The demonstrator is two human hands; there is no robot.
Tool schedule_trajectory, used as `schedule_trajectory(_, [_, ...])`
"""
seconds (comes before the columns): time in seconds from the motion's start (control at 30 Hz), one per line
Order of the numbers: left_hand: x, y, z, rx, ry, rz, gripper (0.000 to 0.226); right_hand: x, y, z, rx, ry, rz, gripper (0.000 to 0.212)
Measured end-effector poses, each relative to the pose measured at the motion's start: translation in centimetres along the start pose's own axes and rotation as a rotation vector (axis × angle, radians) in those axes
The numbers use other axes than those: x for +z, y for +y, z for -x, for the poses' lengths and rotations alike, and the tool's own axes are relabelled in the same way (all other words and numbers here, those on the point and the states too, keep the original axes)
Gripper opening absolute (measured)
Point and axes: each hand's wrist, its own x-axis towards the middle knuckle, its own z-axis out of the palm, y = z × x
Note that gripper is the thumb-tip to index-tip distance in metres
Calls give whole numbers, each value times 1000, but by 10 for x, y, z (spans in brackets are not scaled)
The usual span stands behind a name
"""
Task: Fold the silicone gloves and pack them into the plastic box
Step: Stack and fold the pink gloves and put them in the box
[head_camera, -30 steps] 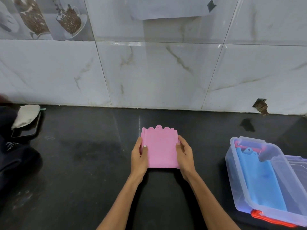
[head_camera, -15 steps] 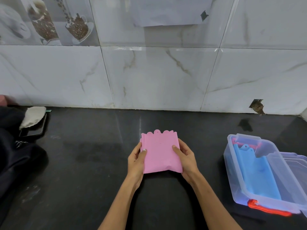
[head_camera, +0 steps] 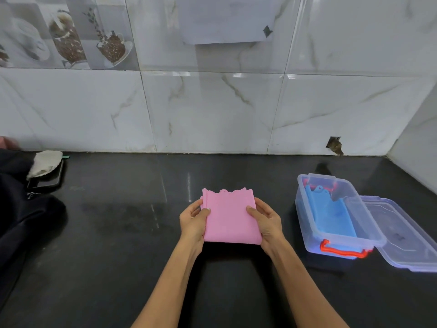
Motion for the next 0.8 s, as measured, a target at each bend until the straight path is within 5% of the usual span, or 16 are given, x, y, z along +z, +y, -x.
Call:
schedule_trajectory(0.53, [121,33,51,111,-318,-13,40,-86,-115,26,-368,239,87,35])
schedule_trajectory(0.8, [215,-5,69,178,-406,-105,32,-154,-154,0,-470,414,378,32])
